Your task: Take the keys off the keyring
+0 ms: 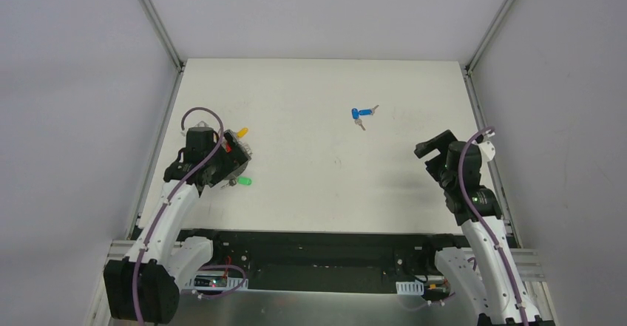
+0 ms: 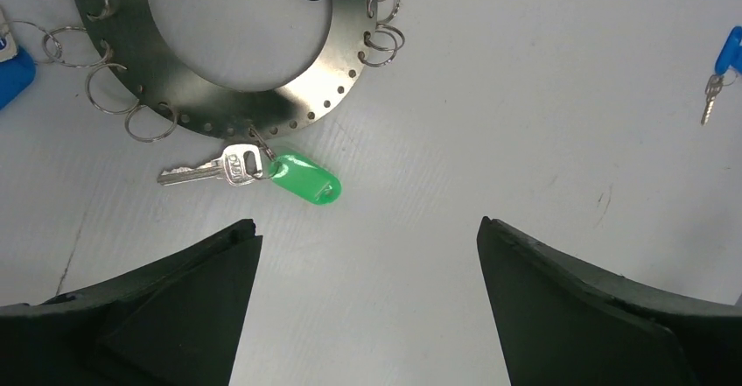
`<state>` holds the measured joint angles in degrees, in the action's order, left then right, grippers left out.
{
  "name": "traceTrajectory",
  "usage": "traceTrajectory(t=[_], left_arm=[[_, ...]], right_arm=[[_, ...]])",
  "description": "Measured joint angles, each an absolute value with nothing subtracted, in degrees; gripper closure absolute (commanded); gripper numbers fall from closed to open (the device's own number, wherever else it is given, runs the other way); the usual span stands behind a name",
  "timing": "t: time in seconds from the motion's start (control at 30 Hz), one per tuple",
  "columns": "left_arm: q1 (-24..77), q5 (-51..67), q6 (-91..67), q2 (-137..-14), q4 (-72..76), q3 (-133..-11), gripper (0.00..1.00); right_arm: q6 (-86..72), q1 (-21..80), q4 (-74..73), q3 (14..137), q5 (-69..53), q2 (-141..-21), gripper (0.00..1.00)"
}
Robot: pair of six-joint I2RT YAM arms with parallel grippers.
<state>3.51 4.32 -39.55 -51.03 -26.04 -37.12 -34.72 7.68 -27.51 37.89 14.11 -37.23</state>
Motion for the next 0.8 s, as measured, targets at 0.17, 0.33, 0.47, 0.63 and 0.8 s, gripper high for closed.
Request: traceTrajectory(t=[0.17,0.33,0.47,0.63,0.8], left_arm=[[5.7,3.7,-38.3,-56.8,-26.5,-40.1,0.0],[13.0,-4.4,-36.8,-60.5,-26.6,-42.2,0.0],[20.5,-12.6,-36.4,-65.5,-26.9,-44.1,0.0],[22.5,-19.9,-35.7,-73.5,-27.0,-46.1,0.05],[23.0,-25.9,-33.5,-81.1,-26.9,-50.1,0.24]], right_arm=[[-34.0,7.7,-27.6,37.9,15.6,-36.0,0.01],[-33.5,7.7,-27.6,37.9,15.5,-35.5,0.01],[-33.3,7.7,-27.2,37.9,13.7,-36.2,0.01],[-32.5,7.7,-26.5,37.9,10.1,-38.2,0.01],[-32.1,7.7,-25.8,37.9,7.4,-39.4,0.01]])
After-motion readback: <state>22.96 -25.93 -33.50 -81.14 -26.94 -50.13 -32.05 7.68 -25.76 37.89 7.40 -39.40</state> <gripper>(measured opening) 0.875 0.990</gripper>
